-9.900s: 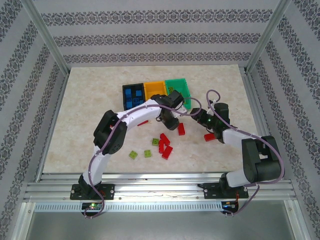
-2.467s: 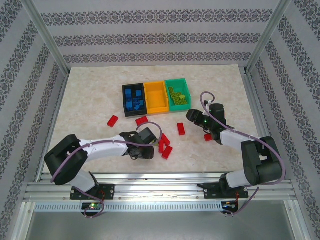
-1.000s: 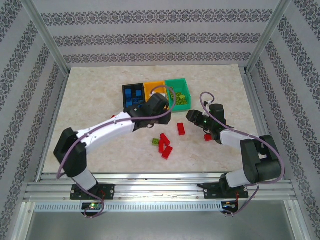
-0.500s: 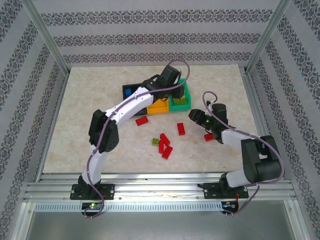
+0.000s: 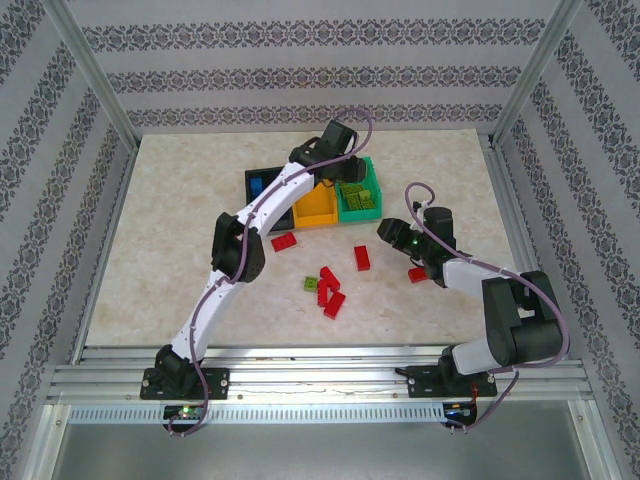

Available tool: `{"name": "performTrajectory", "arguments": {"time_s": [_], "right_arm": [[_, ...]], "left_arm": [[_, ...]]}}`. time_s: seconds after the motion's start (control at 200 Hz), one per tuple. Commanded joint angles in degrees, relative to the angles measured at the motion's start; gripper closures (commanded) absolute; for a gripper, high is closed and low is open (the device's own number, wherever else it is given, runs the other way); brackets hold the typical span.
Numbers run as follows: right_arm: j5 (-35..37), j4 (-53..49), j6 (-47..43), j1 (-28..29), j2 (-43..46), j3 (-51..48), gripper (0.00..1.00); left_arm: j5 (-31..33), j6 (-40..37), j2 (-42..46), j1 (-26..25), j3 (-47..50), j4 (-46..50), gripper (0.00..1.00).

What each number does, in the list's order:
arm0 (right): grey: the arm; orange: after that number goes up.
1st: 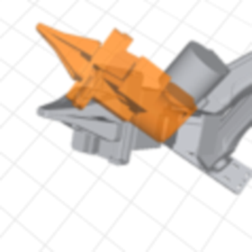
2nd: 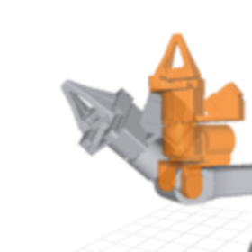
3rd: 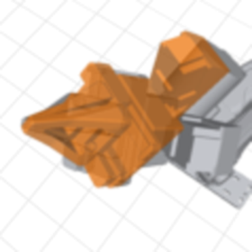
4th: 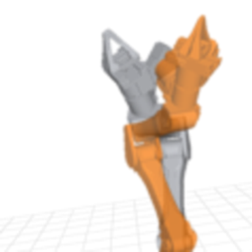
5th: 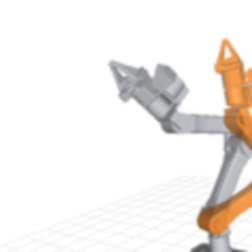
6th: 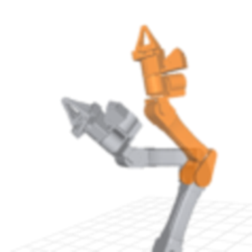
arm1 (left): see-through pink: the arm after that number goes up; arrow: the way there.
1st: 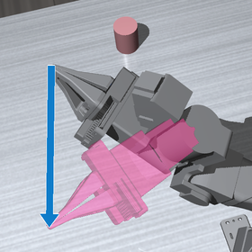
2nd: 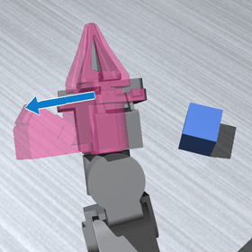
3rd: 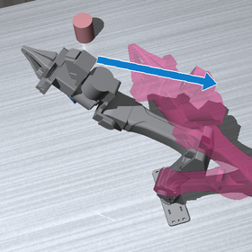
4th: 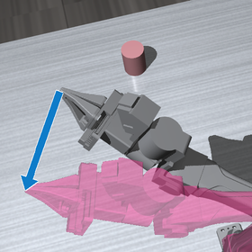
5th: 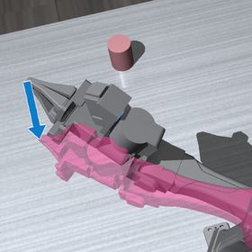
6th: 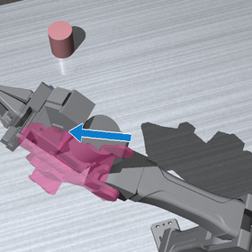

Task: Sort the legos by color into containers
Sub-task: Place the lego in the container.

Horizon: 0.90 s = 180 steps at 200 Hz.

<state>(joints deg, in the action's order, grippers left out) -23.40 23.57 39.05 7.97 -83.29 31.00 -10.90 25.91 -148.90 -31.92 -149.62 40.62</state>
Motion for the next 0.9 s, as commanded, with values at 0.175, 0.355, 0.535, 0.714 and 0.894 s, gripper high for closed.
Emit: {"name": "performTrajectory", "arguments": {"time_s": [0.175,0.355,0.535,0.714,0.894], "right_arm": [[-0.1,0.3,-0.6,-0.7,1.5,0.5,0.5],[0.1,-0.1,-0.6,-0.7,2.7,0.3,0.5],[-0.3,0.0,-0.5,-0.7,2.5,0.3,0.5],[-0.4,0.3,-0.3,-0.7,2.4,0.3,0.5],[-1.0,0.6,0.1,-0.6,2.2,0.3,0.5]], "left_arm": [[-1.9,5.0,-1.2,0.7,-1.6,-6.4,0.45],[-2.3,5.2,0.0,0.2,-1.6,-6.3,0.3],[0.0,1.3,5.7,-1.9,2.0,-2.4,0.31],[3.2,-2.1,20.4,-5.2,24.5,-7.7,0.31],[3.2,1.8,37.8,-6.1,55.6,-21.1,0.32]]}}
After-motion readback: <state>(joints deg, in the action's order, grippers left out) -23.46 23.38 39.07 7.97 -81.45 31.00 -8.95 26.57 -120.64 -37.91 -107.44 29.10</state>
